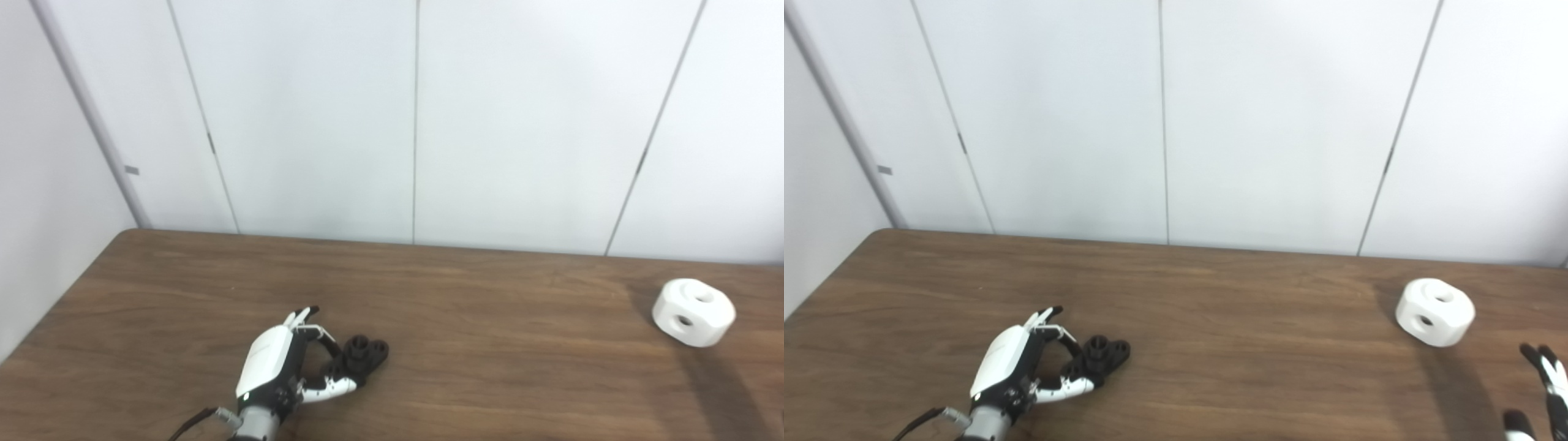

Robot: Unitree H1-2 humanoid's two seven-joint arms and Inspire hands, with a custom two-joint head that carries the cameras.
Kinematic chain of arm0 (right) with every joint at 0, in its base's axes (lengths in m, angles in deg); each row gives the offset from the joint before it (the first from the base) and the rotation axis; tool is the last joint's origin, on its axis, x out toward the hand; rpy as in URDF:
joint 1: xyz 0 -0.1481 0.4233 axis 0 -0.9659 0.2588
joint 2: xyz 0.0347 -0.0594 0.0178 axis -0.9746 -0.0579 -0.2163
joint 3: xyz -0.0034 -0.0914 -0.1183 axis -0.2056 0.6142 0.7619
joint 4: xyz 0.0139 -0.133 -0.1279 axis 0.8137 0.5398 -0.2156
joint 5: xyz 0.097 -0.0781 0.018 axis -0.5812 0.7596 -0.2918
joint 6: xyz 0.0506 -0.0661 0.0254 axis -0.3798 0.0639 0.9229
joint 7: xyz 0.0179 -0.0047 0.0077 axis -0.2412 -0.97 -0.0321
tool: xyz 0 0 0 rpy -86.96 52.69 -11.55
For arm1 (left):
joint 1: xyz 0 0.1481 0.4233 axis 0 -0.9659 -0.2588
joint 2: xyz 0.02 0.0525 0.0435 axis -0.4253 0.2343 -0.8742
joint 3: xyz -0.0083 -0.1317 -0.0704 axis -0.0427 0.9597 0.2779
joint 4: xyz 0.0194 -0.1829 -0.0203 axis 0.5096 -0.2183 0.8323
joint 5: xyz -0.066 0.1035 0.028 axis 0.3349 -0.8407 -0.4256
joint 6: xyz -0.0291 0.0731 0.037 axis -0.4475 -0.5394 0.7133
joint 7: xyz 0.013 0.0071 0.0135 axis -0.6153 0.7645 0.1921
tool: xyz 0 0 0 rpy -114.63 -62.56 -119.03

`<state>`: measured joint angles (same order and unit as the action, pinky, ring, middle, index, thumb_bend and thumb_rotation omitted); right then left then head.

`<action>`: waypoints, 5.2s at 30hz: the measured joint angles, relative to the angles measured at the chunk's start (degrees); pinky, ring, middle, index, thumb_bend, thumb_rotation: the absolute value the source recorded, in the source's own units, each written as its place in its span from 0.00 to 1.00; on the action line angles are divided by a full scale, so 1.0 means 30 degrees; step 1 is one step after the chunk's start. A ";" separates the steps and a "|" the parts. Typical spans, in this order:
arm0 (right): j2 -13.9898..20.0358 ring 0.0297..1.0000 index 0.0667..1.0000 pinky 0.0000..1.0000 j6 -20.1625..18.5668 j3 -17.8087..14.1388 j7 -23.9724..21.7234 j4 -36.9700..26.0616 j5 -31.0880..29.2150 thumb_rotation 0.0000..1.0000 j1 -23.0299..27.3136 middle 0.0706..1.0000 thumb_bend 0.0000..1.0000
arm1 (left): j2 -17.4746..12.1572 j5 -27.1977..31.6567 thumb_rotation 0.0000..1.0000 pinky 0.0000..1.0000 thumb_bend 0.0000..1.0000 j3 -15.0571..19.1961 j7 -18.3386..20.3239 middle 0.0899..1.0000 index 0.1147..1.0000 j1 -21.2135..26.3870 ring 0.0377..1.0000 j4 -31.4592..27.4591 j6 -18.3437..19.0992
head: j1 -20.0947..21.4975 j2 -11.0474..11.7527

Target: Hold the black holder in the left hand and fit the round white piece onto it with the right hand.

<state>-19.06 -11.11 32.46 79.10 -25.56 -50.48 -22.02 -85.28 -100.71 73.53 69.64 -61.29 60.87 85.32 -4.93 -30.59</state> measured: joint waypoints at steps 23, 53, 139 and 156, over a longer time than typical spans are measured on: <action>0.2903 1.00 0.91 0.99 -0.7706 -0.0757 -0.0778 -0.2089 0.2654 0.00 0.2319 1.00 0.67 | 0.0727 -0.0546 0.04 1.00 0.52 -0.2057 0.0391 0.92 0.41 -0.0891 0.99 -0.0528 -0.1467 | 0.1992 -0.0791; 0.5103 1.00 0.86 0.94 -1.6490 0.3539 -0.3650 -0.2289 0.5148 0.57 0.7272 1.00 1.00 | -0.0475 0.0498 0.04 1.00 0.52 -0.0889 0.0844 0.90 0.41 -0.0917 0.98 0.0340 -0.4475 | 1.0957 -0.0176; 0.3792 1.00 0.97 0.96 -1.7208 0.6649 -1.0263 0.3511 1.3613 0.63 1.1643 1.00 1.00 | -0.0660 0.1268 0.04 1.00 0.52 0.0063 0.1030 0.88 0.41 -0.0835 0.99 0.1102 -0.5671 | 1.1603 0.0469; 0.3646 0.98 0.73 0.91 -1.7153 0.7209 -0.8541 0.4916 1.3197 0.48 1.1720 0.95 0.98 | -0.0665 0.1240 0.04 1.00 0.52 0.0054 0.1167 0.88 0.41 -0.0901 0.99 0.0834 -0.5121 | 1.1545 0.0381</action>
<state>-8.13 -62.57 54.09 53.47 -10.82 -10.89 13.14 -87.28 -96.99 73.70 73.14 -63.99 63.37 69.96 29.71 -29.44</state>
